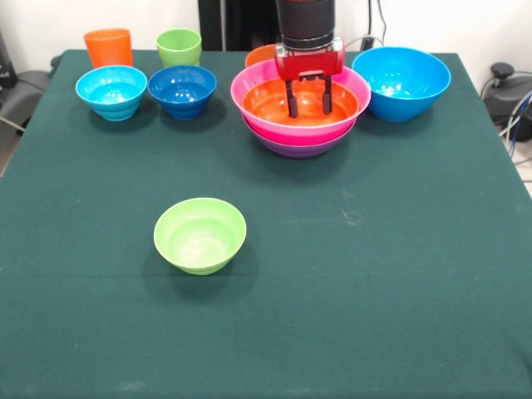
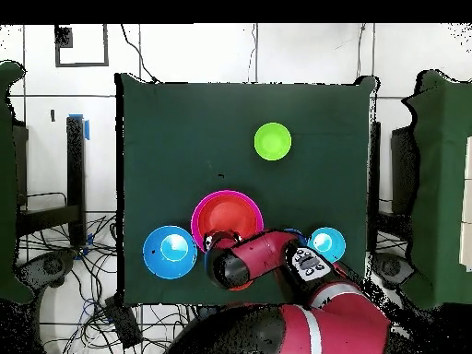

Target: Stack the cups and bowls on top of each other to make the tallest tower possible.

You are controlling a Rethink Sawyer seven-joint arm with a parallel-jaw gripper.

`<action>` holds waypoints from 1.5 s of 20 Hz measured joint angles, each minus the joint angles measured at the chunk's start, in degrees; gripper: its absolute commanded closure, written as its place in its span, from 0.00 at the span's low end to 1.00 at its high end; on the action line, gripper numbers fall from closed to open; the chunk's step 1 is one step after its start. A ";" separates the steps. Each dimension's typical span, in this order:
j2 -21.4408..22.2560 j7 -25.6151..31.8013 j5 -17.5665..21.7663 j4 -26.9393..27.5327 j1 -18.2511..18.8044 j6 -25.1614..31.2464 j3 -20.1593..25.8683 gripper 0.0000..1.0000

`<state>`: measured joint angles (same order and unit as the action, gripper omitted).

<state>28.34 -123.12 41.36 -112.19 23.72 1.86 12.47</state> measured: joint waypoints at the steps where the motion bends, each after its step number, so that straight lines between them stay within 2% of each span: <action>1: -0.01 0.00 0.00 0.00 -0.23 -0.36 -0.29 0.00; 9: -0.49 -0.01 0.00 0.21 -3.60 -5.22 -4.23 0.00; 15: -1.51 -0.01 0.04 0.28 -6.45 -11.44 -8.12 0.00; 21: -1.99 -0.01 0.05 0.22 -6.95 -13.74 -9.16 0.00; 30: -2.08 0.00 0.05 0.31 -7.07 -13.99 -9.34 0.00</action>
<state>26.26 -123.12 41.40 -111.88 16.65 -12.13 3.13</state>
